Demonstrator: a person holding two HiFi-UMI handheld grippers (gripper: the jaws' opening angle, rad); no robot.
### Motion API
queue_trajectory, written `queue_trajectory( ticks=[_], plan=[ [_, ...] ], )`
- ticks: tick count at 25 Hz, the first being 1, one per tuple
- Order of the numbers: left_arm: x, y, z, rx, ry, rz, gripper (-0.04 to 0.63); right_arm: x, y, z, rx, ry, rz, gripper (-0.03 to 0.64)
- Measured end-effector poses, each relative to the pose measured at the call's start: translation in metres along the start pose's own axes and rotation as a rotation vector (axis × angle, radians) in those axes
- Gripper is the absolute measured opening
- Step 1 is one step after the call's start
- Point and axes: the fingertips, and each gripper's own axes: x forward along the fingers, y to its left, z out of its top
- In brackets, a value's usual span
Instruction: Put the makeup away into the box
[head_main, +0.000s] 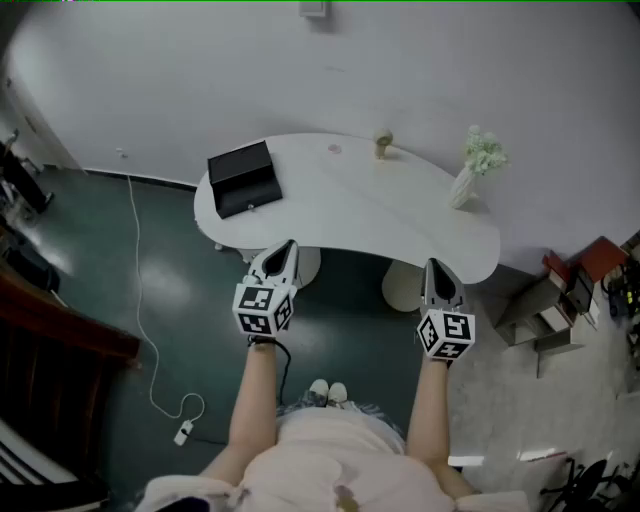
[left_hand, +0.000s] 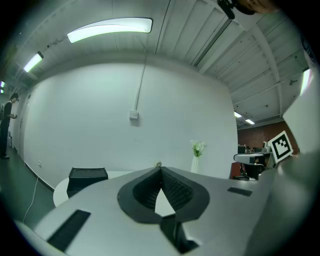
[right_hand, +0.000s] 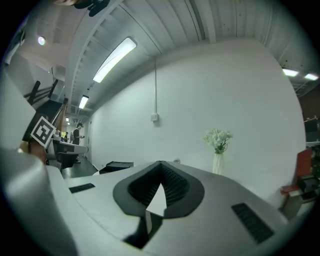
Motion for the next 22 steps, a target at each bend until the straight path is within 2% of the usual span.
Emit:
queue_trajectory(
  ticks=[22],
  plan=[
    [-0.007, 0.005, -0.009, -0.022, 0.017, -0.001, 0.026, -0.001, 0.021, -0.006, -0.009, 0.018, 0.037, 0.015]
  ],
)
